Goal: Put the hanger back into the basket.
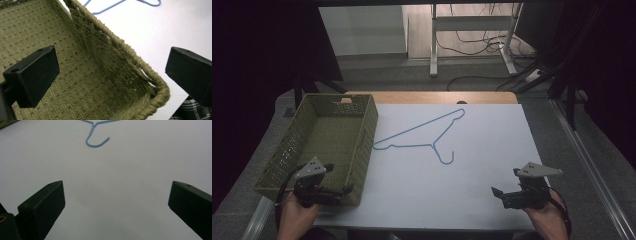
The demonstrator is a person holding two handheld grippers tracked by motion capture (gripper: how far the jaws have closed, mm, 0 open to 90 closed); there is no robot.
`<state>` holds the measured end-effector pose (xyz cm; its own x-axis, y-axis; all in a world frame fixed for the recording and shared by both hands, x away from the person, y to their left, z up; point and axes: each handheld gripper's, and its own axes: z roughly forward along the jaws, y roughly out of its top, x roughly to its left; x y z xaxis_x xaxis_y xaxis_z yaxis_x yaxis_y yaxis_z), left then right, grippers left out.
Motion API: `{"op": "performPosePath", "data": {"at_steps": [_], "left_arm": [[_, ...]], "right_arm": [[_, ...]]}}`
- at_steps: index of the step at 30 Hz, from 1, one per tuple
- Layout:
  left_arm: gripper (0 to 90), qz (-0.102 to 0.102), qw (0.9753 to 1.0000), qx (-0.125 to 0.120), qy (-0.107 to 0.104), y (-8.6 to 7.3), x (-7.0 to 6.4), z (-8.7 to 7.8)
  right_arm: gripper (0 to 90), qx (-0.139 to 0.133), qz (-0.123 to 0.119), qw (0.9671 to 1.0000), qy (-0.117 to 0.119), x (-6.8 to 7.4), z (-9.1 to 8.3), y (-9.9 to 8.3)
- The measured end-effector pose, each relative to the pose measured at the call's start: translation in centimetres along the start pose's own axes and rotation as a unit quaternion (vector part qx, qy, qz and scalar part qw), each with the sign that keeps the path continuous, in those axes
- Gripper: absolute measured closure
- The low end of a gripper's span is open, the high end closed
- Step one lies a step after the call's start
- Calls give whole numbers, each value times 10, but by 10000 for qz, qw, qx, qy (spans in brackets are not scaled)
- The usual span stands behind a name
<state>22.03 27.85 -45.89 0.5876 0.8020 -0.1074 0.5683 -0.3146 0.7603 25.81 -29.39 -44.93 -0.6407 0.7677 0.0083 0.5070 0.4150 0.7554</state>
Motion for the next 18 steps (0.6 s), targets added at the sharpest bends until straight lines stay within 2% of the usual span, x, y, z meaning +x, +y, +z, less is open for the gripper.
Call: {"op": "performPosePath", "data": {"at_steps": [4,18], "left_arm": [[0,69,10000,28,26,0,-1,0],[0,-81,9998,-30,-199,0,2,1]], "right_arm": [[5,-13,19,10000,14,0,1,0],[3,47,2,10000,19,3,4,1]]}}
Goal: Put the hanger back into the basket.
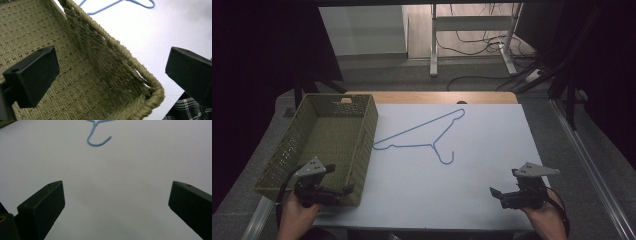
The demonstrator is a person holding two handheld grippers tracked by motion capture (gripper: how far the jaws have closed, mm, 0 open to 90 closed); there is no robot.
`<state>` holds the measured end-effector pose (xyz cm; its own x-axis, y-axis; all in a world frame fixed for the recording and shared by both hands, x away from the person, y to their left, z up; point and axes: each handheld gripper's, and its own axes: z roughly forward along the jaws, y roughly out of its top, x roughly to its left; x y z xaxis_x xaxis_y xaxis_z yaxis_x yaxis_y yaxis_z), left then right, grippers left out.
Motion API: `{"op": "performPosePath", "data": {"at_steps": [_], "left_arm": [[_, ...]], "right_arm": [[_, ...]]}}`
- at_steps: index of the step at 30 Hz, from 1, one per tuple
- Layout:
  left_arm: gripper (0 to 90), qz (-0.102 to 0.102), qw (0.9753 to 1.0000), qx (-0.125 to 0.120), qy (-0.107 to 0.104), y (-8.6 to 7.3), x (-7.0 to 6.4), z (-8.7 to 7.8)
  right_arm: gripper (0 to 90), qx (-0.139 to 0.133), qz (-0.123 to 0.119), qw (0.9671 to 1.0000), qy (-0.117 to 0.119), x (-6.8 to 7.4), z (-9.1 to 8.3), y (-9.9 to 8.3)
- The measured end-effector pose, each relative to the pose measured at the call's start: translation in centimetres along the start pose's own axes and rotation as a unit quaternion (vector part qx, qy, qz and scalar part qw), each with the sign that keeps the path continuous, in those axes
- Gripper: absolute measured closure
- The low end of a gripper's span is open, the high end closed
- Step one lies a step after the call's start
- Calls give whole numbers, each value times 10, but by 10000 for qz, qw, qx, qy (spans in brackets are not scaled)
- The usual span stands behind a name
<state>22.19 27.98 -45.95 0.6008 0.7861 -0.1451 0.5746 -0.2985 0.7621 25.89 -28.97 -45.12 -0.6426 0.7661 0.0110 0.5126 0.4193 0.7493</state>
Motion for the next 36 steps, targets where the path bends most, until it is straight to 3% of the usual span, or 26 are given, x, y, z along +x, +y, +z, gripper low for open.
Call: {"op": "performPosePath", "data": {"at_steps": [5,13,27,30,36], "left_arm": [[0,41,10000,-23,74,1,-1,-1],[0,-16,9997,-236,13,8,-5,-9],[0,10,9990,-372,-246,22,-19,-5],[0,208,9987,-393,-257,29,-26,-4],[0,412,9977,-405,-355,40,-35,2]], "right_arm": [[3,-9,1,10000,22,0,-1,2],[3,-51,-10,10000,68,3,-1,7],[0,-266,50,9992,282,7,-5,19],[0,-203,63,9994,287,8,-3,21],[0,-150,0,9993,337,10,1,29]]}}
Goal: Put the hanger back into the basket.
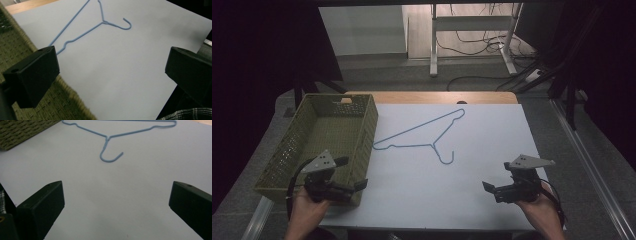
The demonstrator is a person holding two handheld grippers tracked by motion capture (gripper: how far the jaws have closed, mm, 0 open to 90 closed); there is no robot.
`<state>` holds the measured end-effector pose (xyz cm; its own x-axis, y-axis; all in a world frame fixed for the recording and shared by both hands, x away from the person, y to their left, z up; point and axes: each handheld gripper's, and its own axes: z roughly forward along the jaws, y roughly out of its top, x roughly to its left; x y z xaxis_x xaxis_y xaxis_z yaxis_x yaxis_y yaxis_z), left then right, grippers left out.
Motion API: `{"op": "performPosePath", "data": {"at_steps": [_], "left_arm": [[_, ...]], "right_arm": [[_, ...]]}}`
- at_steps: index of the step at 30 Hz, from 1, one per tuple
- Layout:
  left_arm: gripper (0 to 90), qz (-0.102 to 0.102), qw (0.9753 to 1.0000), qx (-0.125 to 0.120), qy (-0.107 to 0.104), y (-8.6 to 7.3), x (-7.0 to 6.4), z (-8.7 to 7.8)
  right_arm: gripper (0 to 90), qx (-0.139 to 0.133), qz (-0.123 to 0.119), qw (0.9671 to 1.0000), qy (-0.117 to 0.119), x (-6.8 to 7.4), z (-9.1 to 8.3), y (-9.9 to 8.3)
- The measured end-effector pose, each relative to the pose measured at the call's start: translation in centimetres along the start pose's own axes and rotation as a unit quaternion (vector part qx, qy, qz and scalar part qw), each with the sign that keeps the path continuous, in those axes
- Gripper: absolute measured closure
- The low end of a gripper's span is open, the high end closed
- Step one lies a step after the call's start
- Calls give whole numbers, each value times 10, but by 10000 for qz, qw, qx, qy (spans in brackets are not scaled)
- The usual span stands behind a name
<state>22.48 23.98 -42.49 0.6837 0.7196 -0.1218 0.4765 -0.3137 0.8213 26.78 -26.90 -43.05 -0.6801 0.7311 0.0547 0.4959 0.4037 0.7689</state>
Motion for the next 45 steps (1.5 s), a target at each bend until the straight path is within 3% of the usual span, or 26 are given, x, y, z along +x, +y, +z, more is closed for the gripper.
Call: {"op": "performPosePath", "data": {"at_steps": [14,20,26,36,45], "left_arm": [[0,93,9994,133,-303,19,-19,30],[0,203,9983,294,-471,28,-28,53],[0,235,9978,347,-511,32,-31,73],[0,249,9970,442,-585,37,-31,101],[0,238,9965,525,-599,38,-25,126]], "right_arm": [[0,92,-271,9996,79,1,12,15],[0,102,-343,9993,112,1,21,21],[0,172,-342,9991,174,2,29,25],[8,184,-306,9991,236,3,45,36],[0,400,-331,9981,319,8,66,48]]}}
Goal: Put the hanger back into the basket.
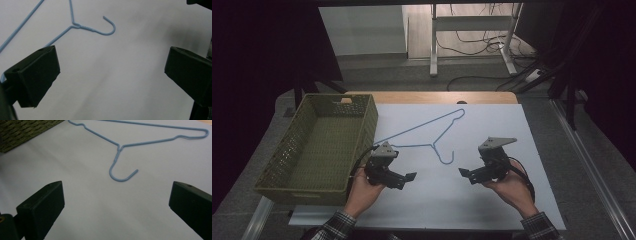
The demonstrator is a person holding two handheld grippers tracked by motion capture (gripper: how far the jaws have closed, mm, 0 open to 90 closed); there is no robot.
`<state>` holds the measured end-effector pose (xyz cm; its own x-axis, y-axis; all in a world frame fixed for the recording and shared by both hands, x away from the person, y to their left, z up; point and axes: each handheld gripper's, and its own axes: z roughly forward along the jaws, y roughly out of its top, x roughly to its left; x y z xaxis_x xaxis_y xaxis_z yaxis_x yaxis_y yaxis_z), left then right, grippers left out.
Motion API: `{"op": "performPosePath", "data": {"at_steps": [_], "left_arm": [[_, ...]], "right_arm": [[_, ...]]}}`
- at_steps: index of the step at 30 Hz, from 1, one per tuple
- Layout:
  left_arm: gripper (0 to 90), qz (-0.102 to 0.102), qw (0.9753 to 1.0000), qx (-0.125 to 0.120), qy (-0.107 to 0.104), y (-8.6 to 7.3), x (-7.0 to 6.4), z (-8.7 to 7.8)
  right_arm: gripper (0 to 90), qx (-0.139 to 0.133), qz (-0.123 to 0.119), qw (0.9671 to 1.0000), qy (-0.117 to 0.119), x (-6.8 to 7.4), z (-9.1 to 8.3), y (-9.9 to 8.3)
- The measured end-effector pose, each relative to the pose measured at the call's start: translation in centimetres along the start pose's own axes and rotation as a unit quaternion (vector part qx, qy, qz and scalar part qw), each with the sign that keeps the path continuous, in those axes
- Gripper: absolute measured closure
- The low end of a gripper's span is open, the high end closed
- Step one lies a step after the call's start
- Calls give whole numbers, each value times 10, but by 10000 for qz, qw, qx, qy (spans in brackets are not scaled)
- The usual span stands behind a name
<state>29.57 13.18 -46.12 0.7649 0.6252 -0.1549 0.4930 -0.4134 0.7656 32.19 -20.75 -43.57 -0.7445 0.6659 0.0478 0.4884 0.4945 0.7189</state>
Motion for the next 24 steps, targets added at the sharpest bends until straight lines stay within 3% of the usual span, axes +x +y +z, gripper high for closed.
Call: {"op": "performPosePath", "data": {"at_steps": [6,11,18,20,21,24], "left_arm": [[0,-9,10000,32,3,2,7,16],[0,28,10000,-38,-16,5,14,26],[0,32,10000,43,-4,2,21,37],[0,-11,9999,107,-28,0,23,38],[0,-11,9998,163,-63,-2,25,40],[0,32,9996,275,-78,-5,28,43]], "right_arm": [[19,132,-52,9999,21,3,14,9],[130,162,-92,9998,60,2,29,19],[383,358,-246,9988,231,2,57,28],[404,393,-266,9986,226,3,61,29],[503,471,-343,9979,277,2,73,31],[603,577,-426,9970,295,1,85,32]]}}
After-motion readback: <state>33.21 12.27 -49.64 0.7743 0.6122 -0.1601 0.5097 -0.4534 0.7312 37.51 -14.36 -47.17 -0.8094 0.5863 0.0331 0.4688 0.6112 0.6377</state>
